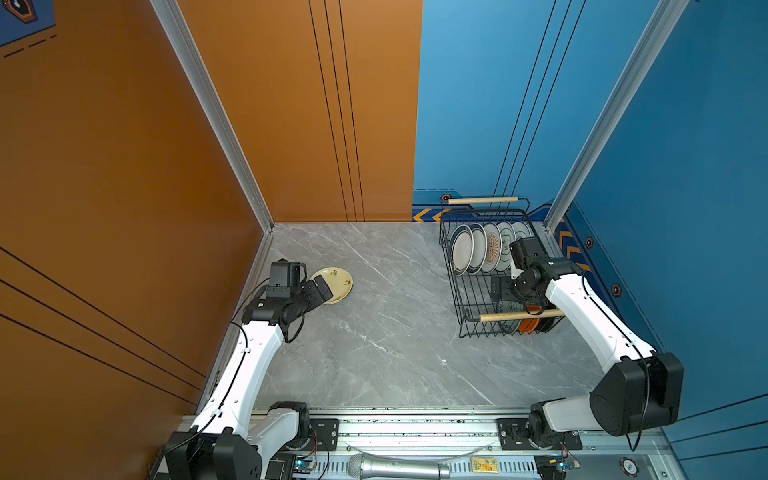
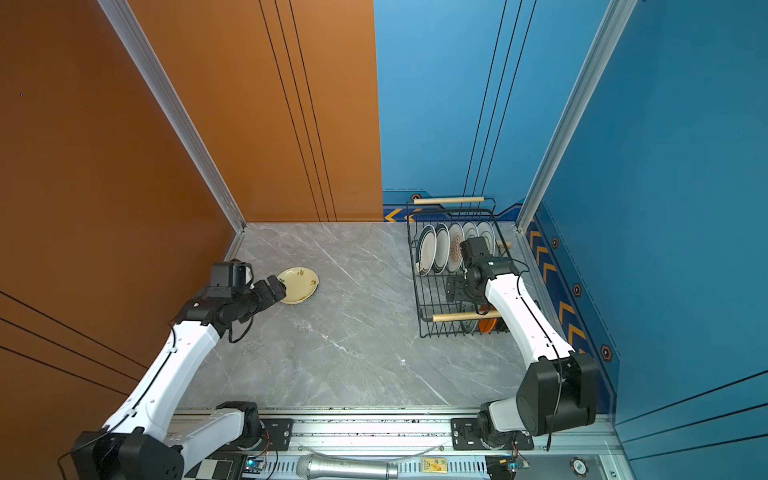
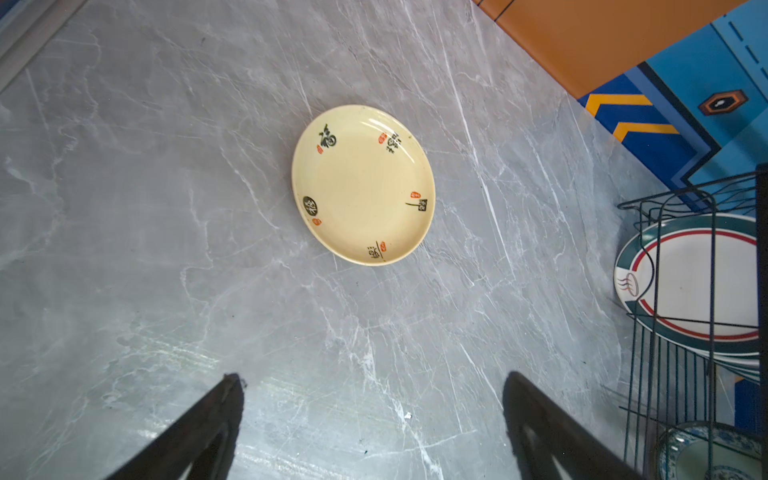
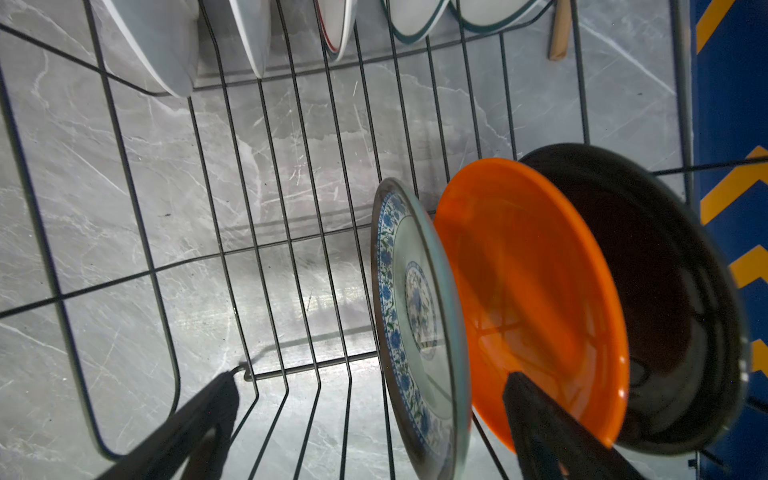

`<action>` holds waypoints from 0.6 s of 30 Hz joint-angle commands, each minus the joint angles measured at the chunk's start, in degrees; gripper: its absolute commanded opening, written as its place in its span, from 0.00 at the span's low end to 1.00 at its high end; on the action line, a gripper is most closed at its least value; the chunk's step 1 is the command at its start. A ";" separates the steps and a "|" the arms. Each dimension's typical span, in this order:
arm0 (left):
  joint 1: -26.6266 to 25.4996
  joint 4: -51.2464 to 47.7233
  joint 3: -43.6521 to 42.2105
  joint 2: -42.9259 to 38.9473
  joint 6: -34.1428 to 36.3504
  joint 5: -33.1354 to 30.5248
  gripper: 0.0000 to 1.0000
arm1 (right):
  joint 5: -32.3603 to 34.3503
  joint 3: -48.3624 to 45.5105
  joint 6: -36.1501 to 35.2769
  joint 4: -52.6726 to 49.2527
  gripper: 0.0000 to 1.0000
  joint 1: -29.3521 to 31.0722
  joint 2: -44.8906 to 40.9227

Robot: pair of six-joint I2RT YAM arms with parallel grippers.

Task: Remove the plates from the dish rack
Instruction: 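Release the plate with the left gripper while the right gripper descends into the rack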

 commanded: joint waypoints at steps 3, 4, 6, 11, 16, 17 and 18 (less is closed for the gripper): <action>-1.62 -1.28 0.50 0.83 -0.21 -2.06 0.98 | -2.76 -1.04 -1.13 -2.17 0.86 -1.21 1.75; -1.65 -1.34 0.49 0.67 0.90 -2.01 0.98 | -2.80 -1.05 -1.23 -2.11 0.83 -1.32 1.96; -1.93 -1.32 -0.36 0.02 3.25 -4.33 0.98 | -2.35 -1.18 -1.18 -2.08 0.79 -1.59 2.66; -2.28 1.95 -5.24 -4.25 6.18 -8.68 0.98 | -2.21 -1.19 -1.44 -2.01 0.73 -2.33 4.24; -2.48 2.50 -7.66 -6.91 4.32 -12.14 0.98 | -0.93 -1.30 -1.03 -1.34 0.63 -3.04 5.38; -2.48 1.77 -7.79 -6.55 2.97 -14.56 0.98 | -0.78 -1.62 -0.78 -0.91 0.62 -3.06 5.52; -2.23 0.98 -7.65 -5.88 2.40 -15.40 0.98 | -0.98 -1.96 -0.62 -0.48 0.62 -3.04 5.52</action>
